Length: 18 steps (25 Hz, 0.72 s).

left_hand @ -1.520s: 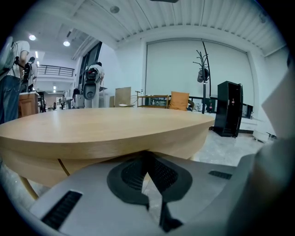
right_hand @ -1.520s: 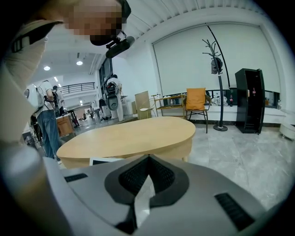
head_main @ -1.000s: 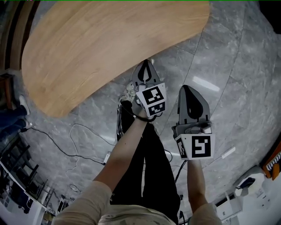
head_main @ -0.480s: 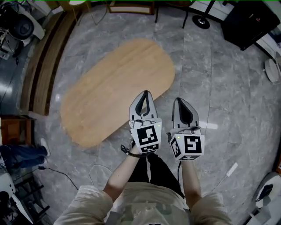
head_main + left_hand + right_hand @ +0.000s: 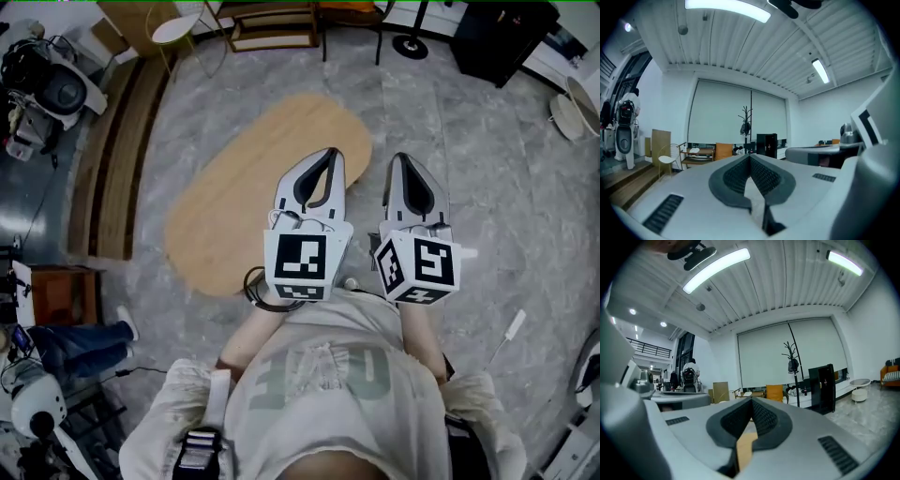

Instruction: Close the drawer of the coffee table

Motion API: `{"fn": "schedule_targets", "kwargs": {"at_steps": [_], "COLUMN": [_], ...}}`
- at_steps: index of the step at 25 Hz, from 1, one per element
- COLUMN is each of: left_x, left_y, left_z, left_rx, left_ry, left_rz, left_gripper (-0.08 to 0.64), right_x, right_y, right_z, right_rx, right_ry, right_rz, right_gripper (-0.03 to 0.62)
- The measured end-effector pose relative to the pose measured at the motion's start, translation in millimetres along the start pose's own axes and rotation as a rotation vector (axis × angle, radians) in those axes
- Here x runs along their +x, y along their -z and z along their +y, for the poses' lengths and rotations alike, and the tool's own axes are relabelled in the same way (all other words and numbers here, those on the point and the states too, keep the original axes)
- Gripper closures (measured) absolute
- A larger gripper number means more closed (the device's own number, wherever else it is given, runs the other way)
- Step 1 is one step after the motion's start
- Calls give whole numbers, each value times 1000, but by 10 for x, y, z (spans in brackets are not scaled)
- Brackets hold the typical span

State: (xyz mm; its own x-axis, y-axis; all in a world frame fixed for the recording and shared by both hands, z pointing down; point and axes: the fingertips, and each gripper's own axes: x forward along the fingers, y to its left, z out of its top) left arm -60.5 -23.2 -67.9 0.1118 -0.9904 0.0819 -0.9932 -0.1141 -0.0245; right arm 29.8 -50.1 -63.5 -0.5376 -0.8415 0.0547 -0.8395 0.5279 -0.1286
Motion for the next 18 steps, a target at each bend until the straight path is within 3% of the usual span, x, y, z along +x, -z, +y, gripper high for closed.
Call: {"fn": "schedule_targets", "kwargs": {"at_steps": [7,18], "left_x": [-232,-236], "left_y": [229,185], "left_z": [25,140], "left_rx": [-62,-28], "left_ry": [88,56], "left_rz": [6,-16], "left_gripper": [552,552], "right_x": [-187,-149], "right_y": [376,369], "right_z": [217,323], "right_rx": [-24,-51], "right_ry": [-7,-14], "right_rz": [79,66], "right_gripper": [588,588]}}
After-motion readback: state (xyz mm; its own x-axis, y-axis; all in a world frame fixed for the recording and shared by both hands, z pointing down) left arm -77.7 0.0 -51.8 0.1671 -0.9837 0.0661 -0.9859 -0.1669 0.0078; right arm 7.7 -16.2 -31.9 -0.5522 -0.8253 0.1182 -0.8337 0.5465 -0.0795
